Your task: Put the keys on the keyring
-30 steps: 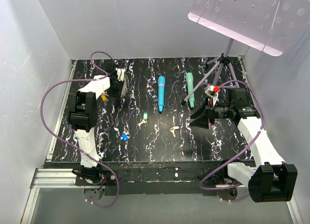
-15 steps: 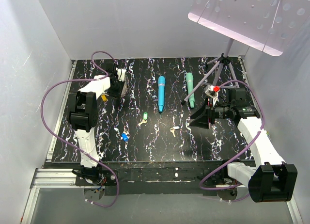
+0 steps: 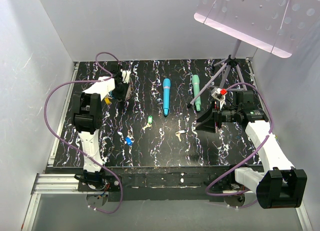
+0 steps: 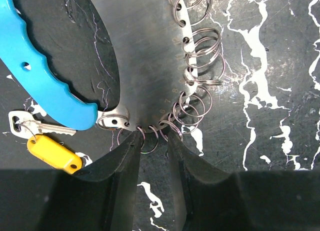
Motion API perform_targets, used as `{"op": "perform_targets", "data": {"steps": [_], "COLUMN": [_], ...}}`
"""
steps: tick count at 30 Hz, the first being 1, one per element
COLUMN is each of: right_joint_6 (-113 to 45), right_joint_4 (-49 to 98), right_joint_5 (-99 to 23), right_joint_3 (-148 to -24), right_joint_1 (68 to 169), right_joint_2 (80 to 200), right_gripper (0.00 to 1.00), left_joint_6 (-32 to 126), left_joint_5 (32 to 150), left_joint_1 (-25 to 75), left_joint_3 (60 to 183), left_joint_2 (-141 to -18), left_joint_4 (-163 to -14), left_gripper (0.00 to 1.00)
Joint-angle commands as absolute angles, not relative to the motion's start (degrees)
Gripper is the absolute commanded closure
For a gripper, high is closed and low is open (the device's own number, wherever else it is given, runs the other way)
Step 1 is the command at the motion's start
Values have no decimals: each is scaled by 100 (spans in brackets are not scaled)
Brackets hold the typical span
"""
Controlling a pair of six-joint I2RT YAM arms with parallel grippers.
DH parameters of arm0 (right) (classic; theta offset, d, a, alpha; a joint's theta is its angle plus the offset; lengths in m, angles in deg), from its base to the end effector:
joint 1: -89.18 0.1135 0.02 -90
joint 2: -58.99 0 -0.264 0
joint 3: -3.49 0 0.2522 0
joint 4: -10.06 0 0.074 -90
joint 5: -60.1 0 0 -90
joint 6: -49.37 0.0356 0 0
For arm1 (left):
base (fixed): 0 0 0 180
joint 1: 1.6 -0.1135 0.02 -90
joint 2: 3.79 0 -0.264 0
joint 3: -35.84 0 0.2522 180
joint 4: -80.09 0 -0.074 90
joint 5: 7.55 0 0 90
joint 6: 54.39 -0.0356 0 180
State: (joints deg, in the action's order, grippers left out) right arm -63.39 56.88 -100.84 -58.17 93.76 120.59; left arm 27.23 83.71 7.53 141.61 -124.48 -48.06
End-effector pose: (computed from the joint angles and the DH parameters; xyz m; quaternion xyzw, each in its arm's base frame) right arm 0.2020 0.0499 0.2836 -0.3867 0.6851 0.4853 0.3815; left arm 0.4359 -0.0709 0.1749 0.1513 0.9677 -0.0121 0.2012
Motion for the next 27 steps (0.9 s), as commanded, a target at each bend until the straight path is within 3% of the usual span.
{"op": "perform_targets", "data": {"steps": [1, 11, 27], "right_joint_6": [-6436, -6445, -6462], "right_joint_4": [5713, 5731, 5748], "right_joint_5": [-10268, -10285, -10294], "right_joint_3": [-5932, -5932, -5940], "right_joint_1": [9392, 9401, 9410], "right_joint_2": [12016, 12016, 11998], "right_gripper": [37, 37, 37], "left_joint_6": [2664, 2629, 2401], "left_joint_5": [8324, 7753, 7789], "left_joint_1": [772, 790, 851], "left_joint_3": [14418, 14365, 14013], "left_joint_2": [-12420, -12350, -12139], "left_joint_4": [-4765, -4853, -5011], "left_gripper": [73, 77, 72]}}
